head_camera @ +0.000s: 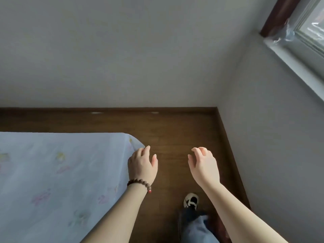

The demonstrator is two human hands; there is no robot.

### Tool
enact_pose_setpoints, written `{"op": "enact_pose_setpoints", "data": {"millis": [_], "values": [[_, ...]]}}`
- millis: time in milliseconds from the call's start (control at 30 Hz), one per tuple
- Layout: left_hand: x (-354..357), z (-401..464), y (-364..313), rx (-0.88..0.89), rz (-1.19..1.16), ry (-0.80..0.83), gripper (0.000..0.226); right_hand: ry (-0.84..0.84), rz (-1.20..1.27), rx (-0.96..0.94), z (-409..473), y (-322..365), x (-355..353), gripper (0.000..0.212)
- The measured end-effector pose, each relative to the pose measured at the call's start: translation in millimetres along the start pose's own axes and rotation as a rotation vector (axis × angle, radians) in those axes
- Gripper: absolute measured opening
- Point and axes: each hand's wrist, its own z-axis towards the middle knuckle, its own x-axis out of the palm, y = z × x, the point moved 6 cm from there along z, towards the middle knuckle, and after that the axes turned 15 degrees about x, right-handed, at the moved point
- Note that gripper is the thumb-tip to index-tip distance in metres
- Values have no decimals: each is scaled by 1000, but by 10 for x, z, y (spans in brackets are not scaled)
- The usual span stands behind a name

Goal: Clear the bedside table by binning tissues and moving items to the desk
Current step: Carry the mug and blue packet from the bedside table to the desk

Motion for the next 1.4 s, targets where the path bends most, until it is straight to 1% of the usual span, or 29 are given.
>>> {"op": "enact_pose_setpoints", "data": {"millis": [100,233,400,567,800,933,1033,1200,1400], "values": [[189,597,136,-34,7,-14,39,30,0,-30,661,182,210,28],[402,1475,324,-111,44,-35,41,79,-40,-117,1716,506,454,31],[404,2415,537,-252,55,-100,39,143,-111,-295,2916,1070,593,32],[334,3049,886,-385,68,-139,40,220,-128,-436,3692,1793,850,33],[225,3641,1745,-611,104,-161,46,358,-142,-620,4294,2925,1597,35],[69,3953,2527,-688,107,-202,47,418,-176,-740,4537,3761,2147,35],[-95,4156,3197,-799,99,-204,49,464,-204,-834,4672,4553,2555,36],[-552,4381,4223,-975,66,-267,50,539,-237,-964,4697,5924,3119,37],[-1070,4491,5162,-1094,64,-334,50,589,-226,-1113,4484,7152,3662,37]]}}
